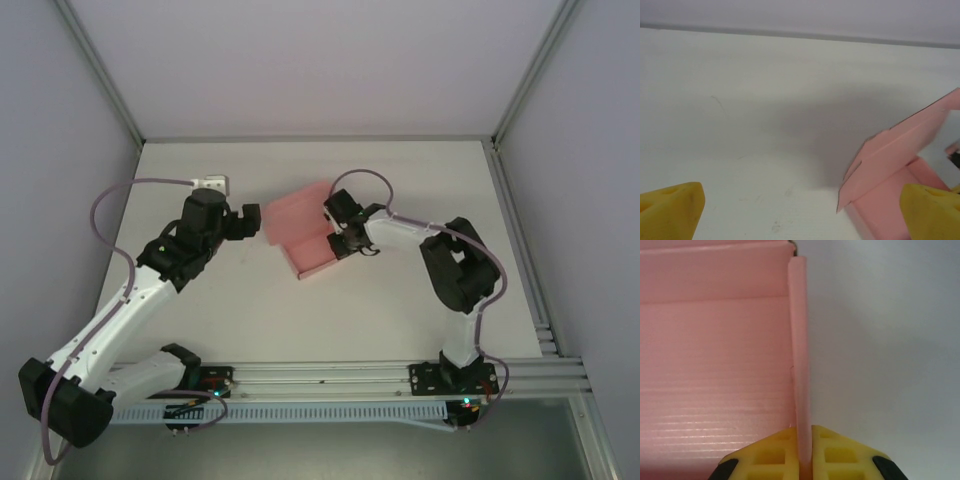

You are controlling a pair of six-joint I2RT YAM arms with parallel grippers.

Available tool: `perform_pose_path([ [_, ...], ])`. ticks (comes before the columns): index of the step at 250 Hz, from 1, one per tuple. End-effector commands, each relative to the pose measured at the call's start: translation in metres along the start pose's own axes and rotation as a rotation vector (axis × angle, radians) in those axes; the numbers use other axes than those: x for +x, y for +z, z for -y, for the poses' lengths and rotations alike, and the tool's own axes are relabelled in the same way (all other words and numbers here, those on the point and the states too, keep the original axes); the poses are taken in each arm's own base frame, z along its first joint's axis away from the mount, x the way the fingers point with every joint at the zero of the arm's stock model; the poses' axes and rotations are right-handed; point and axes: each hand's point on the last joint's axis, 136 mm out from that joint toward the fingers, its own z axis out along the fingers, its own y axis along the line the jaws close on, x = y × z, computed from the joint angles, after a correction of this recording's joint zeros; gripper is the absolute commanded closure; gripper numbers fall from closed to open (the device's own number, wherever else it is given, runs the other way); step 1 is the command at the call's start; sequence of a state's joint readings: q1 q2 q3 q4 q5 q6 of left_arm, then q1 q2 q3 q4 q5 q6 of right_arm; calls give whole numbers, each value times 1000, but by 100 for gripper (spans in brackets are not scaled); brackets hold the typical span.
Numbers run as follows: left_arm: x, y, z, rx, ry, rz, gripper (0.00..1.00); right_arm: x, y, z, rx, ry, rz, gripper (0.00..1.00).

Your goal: Assemble paper box

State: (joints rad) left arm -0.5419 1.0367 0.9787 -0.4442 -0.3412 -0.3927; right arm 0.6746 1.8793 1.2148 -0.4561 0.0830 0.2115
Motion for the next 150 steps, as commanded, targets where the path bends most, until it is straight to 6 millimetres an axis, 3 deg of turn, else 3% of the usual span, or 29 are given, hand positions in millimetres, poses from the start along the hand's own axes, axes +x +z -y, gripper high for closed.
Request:
perform_pose_path([
  [1, -2, 2, -6, -30, -38, 10, 0, 13, -13, 20, 126, 306, 68, 93],
  [13, -1, 2, -6, -28, -39, 9, 1, 24, -12, 19, 137, 353, 69, 88],
  [32, 0, 5, -5, -29, -39, 8, 0, 38, -9, 11, 113, 398, 57, 88],
  [66, 5, 12, -1, -19, -23, -13, 0, 46, -15, -5, 97, 412, 56, 87],
  [81, 10, 18, 4, 3, -6, -29, 0, 44, -21, -11, 89, 406, 79, 71],
  [103, 17, 26, 17, 64, 29, -61, 0, 41, -31, -3, 113, 427, 127, 57],
  [124, 23, 32, 30, 135, 65, -82, 0, 31, -47, 9, 167, 400, 188, 46],
  [150, 30, 40, 49, 232, 137, -88, 0, 7, -74, 8, 148, 312, 295, 35],
])
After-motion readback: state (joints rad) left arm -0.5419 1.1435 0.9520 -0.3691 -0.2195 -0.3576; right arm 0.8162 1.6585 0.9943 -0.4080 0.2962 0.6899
